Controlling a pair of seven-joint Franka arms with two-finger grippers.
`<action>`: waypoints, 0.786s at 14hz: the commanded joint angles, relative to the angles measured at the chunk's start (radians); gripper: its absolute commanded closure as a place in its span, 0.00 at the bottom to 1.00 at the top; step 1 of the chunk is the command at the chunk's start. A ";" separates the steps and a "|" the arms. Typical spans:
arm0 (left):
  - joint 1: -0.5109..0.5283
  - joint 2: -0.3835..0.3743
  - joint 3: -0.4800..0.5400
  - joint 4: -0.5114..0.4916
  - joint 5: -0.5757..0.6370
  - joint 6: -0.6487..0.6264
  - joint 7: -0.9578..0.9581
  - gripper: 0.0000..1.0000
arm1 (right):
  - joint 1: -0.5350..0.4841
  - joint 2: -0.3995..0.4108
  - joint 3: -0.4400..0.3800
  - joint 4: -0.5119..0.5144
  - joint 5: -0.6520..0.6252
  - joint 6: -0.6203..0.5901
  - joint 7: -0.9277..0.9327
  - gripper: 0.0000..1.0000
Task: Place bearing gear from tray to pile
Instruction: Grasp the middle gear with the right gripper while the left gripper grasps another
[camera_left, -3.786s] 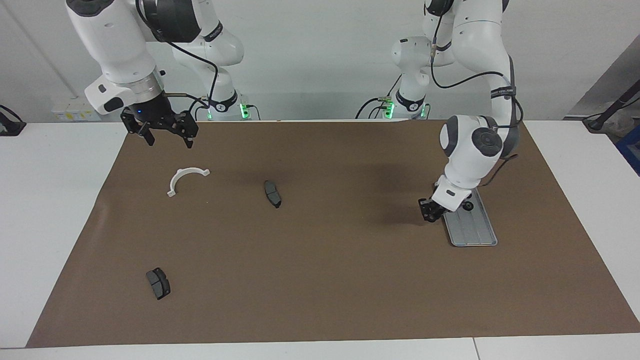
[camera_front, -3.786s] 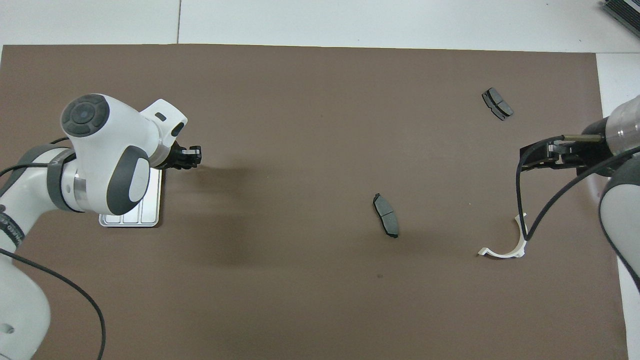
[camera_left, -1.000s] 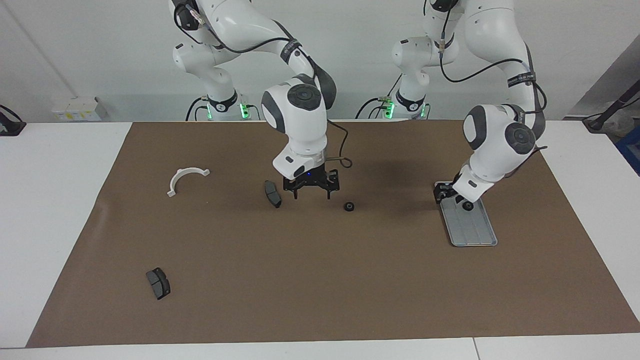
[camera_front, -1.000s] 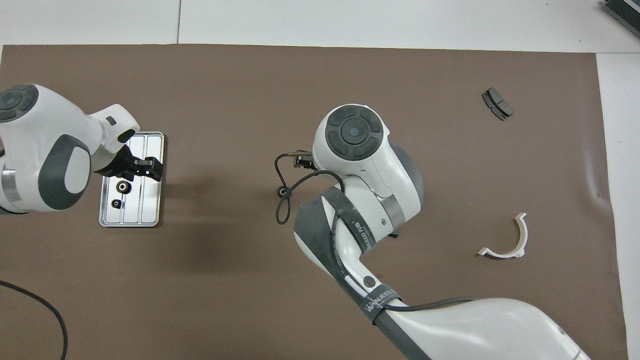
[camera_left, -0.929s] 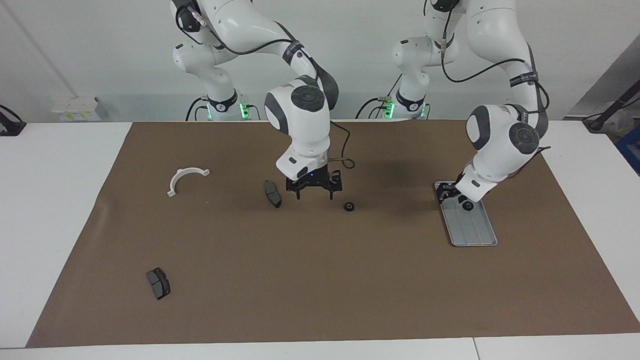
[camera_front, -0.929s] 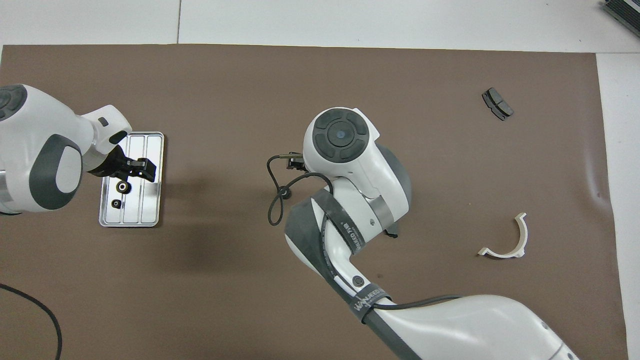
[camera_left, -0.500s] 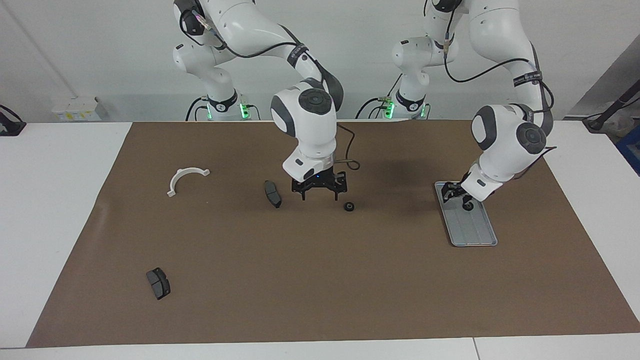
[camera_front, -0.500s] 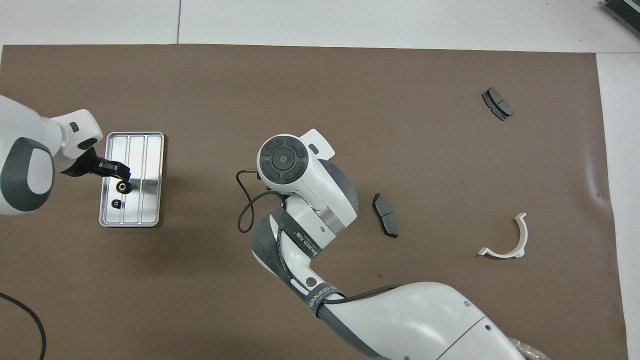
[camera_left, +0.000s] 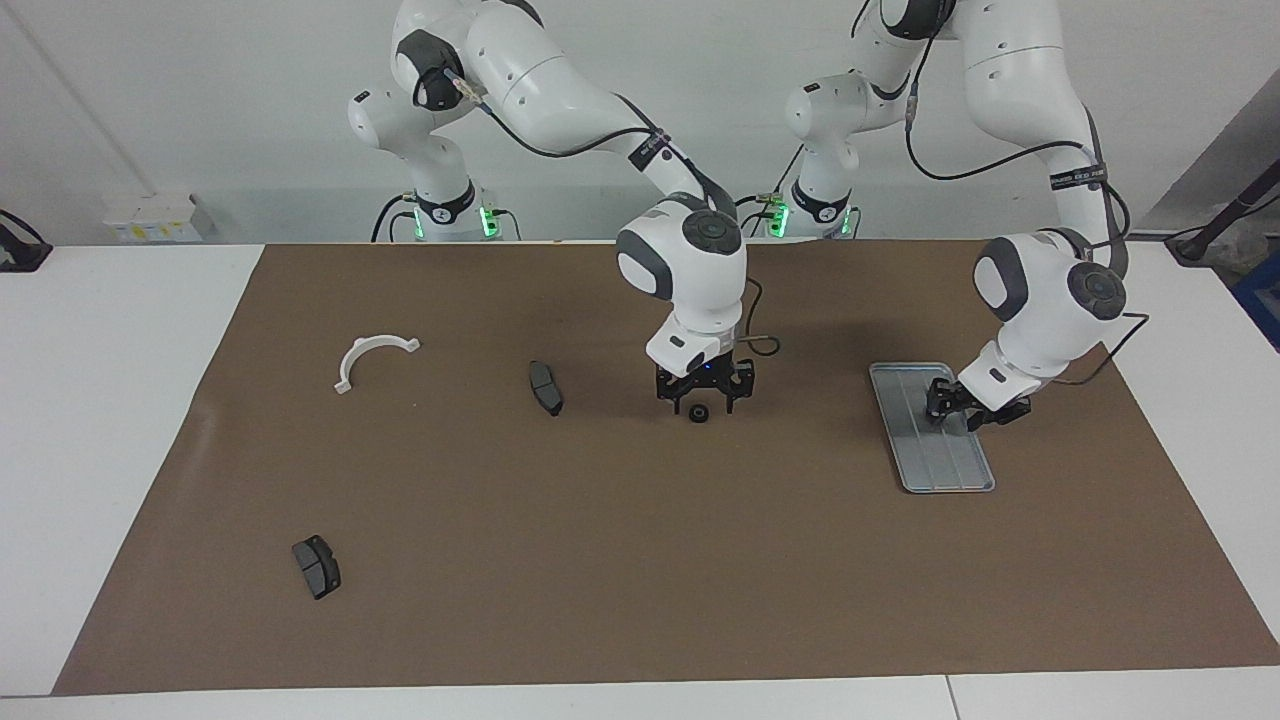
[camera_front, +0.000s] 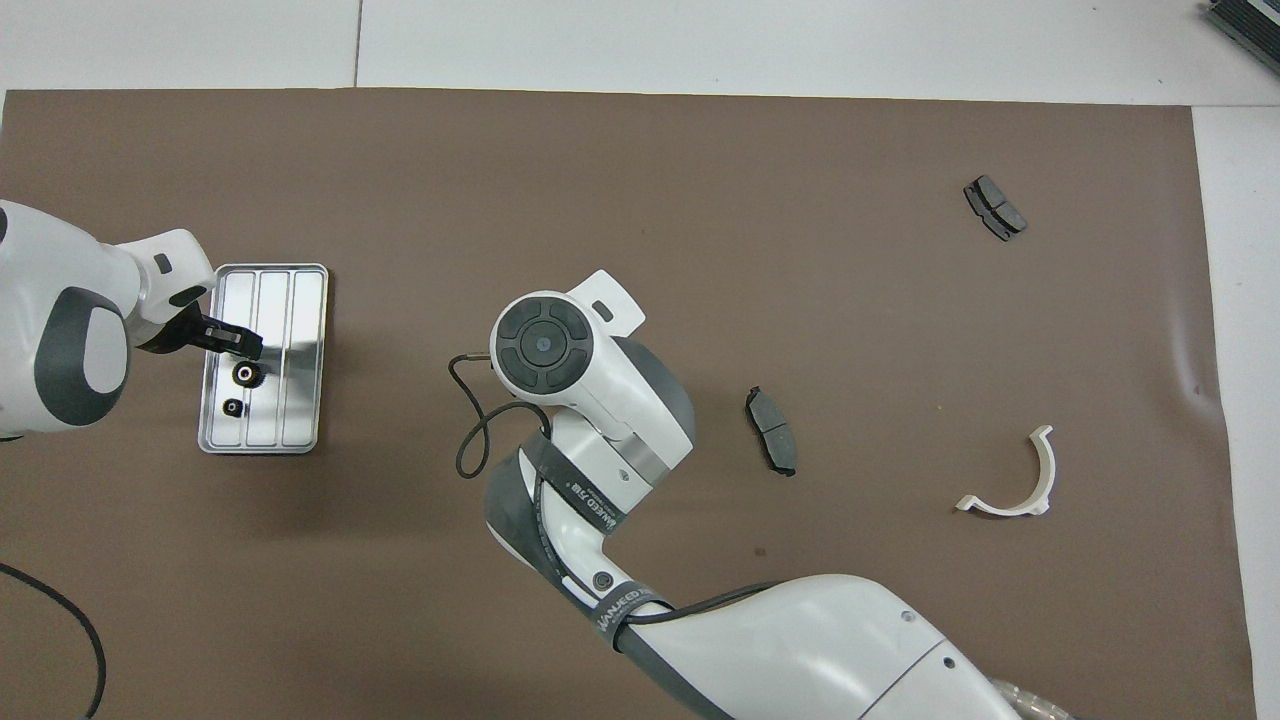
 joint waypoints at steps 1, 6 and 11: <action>0.014 -0.002 -0.007 -0.024 0.022 0.027 0.011 0.40 | 0.011 0.000 -0.003 -0.044 -0.015 0.050 0.011 0.19; 0.019 -0.005 -0.007 -0.046 0.036 0.033 0.011 0.42 | 0.017 -0.002 -0.003 -0.091 -0.018 0.102 0.010 0.27; 0.020 -0.012 -0.007 -0.063 0.036 0.033 0.009 0.46 | 0.019 -0.003 -0.003 -0.108 -0.030 0.113 0.007 0.49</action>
